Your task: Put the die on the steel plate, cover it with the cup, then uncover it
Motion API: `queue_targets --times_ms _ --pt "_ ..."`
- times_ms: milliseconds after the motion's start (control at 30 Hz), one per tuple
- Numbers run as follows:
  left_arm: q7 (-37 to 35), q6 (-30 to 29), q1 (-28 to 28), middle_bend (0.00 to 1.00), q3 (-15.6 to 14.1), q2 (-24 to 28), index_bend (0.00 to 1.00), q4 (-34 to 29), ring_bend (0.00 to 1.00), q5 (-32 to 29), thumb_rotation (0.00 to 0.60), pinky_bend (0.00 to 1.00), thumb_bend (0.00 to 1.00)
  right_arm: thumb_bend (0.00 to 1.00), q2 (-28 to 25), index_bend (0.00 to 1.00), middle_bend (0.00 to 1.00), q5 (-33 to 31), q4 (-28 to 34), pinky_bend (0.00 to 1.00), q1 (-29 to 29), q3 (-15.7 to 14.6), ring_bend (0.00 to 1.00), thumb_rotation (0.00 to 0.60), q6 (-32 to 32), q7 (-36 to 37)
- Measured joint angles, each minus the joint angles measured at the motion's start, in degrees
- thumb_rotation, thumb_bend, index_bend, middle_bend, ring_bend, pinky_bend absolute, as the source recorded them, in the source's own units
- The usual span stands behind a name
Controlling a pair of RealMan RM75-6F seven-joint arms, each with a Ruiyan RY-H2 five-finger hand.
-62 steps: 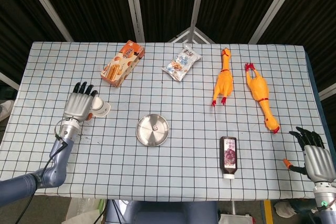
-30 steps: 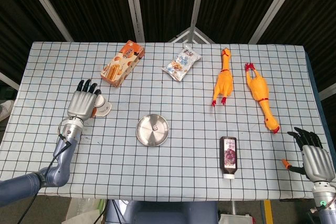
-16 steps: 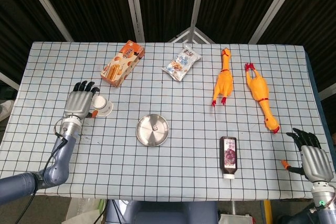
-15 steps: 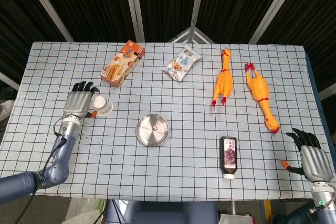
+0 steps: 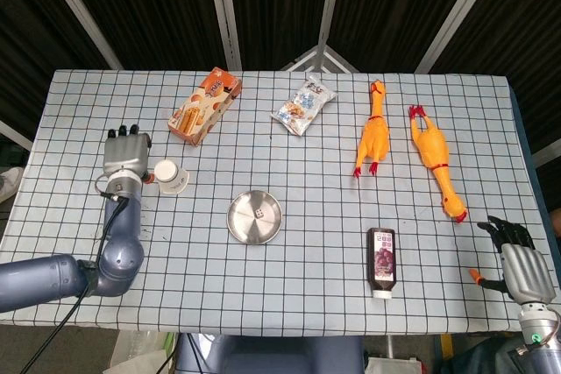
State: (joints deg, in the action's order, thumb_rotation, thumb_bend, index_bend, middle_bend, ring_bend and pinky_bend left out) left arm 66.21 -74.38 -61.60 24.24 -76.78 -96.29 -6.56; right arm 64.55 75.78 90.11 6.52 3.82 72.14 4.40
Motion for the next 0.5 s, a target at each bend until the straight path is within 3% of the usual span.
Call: queue_targets --times_ms 200,500 --pt "3.96 -3.21 -3.14 0.05 -0.35 -2.49 0.27 3.36 0.0 -1.75 0.6 0.0 0.38 0.23 -0.02 0.21 0.11 -0.86 -0.57 0.0 0.12 0.16 0.09 0.6 -0.81 0.49" --pt "6.09 -0.94 -2.5 0.04 -2.84 -4.02 0.26 7.26 0.0 -2.76 0.6 0.0 0.38 0.23 -0.02 0.21 0.11 -1.03 -0.52 0.0 0.21 0.1 0.09 0.6 -1.12 0.4"
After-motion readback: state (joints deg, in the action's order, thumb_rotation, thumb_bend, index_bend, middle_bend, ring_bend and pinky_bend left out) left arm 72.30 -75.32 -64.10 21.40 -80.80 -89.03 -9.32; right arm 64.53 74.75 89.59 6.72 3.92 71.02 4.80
